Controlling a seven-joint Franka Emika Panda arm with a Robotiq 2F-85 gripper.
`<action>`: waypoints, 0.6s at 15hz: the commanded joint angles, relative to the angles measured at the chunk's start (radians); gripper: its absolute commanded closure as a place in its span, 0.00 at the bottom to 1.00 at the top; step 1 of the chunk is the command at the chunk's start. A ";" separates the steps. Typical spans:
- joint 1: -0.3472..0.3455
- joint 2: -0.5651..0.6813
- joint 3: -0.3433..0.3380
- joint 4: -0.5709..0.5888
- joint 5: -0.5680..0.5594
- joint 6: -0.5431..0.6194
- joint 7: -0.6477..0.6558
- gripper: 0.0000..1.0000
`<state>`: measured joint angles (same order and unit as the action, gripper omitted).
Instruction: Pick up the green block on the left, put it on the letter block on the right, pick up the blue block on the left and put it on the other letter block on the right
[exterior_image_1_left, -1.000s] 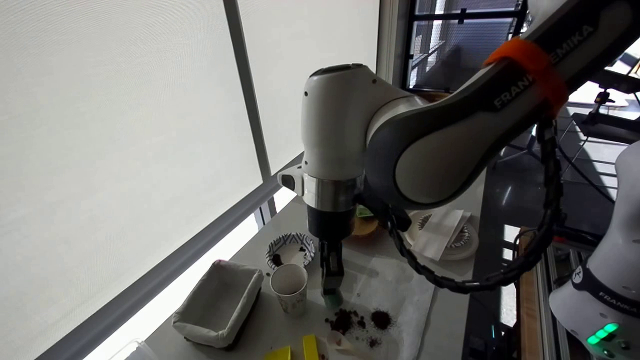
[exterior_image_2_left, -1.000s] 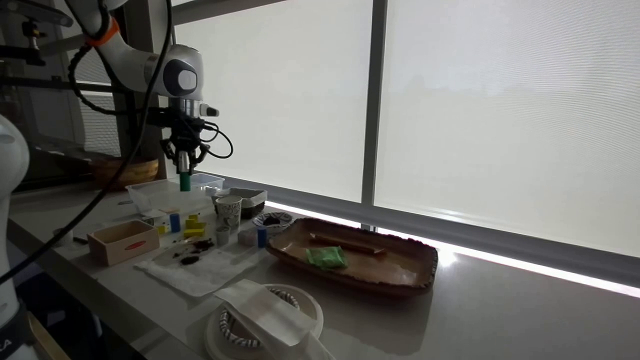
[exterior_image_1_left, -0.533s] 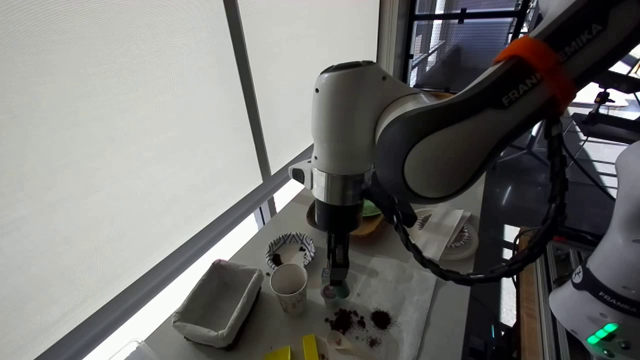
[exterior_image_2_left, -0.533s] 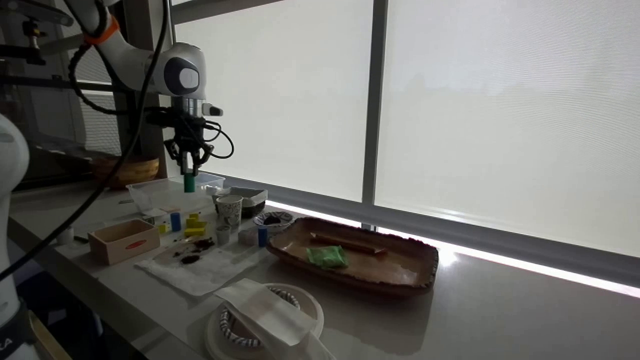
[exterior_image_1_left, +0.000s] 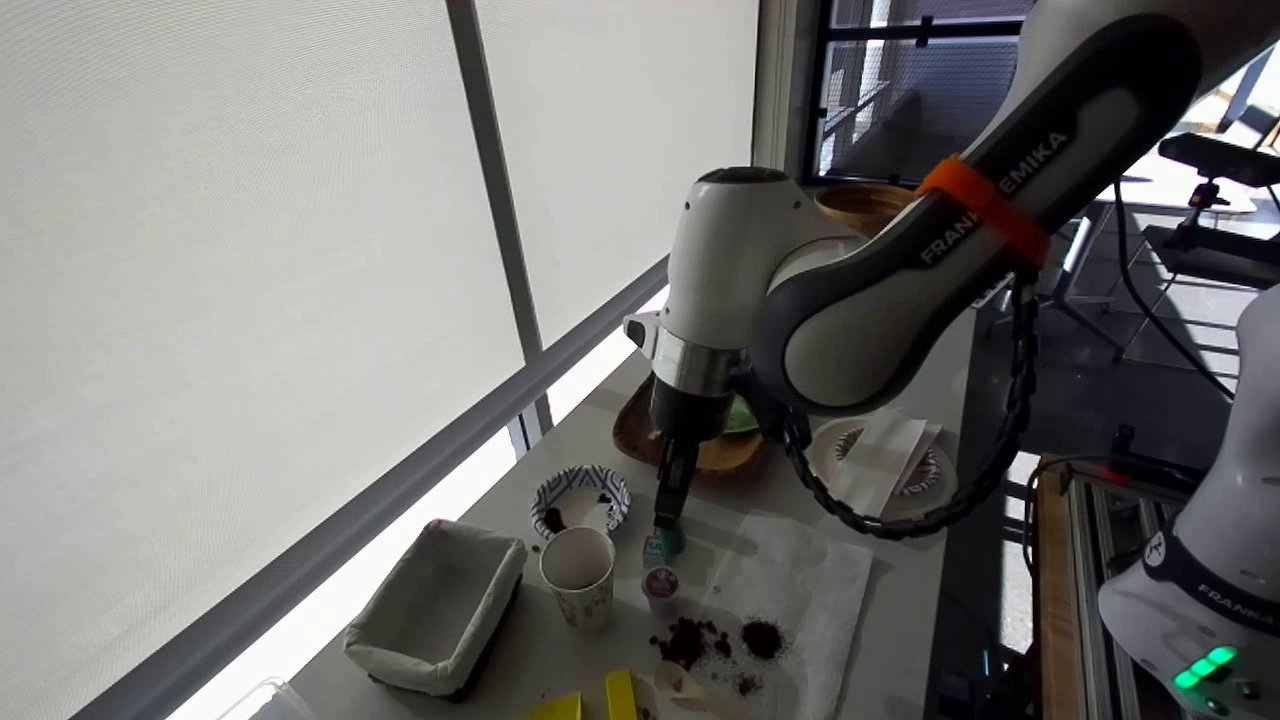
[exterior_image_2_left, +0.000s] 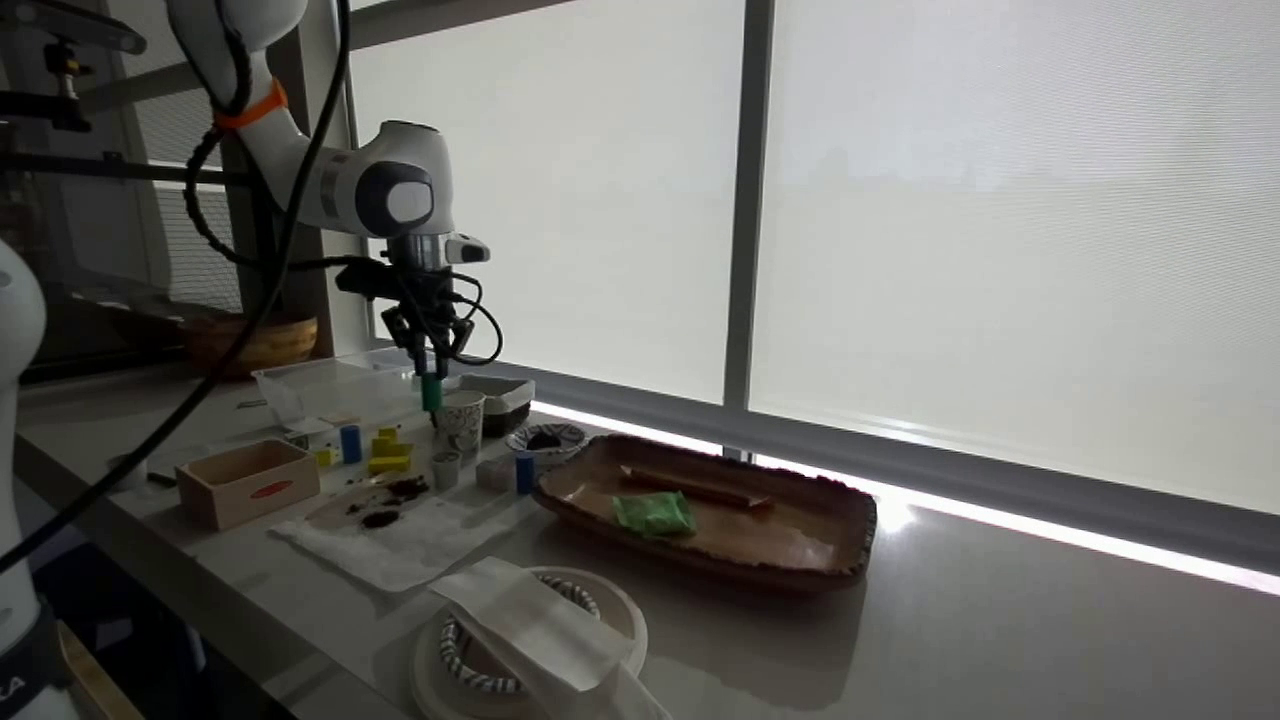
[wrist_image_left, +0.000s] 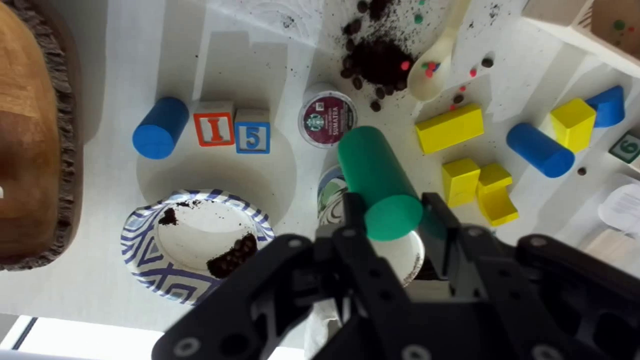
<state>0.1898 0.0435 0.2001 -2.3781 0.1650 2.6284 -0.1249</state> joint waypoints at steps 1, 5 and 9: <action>-0.013 0.017 -0.001 -0.057 0.070 0.097 -0.022 0.92; -0.032 0.050 0.003 -0.085 0.134 0.172 -0.040 0.92; -0.053 0.083 0.009 -0.086 0.165 0.223 -0.037 0.92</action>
<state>0.1538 0.1077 0.1979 -2.4526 0.2856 2.8030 -0.1434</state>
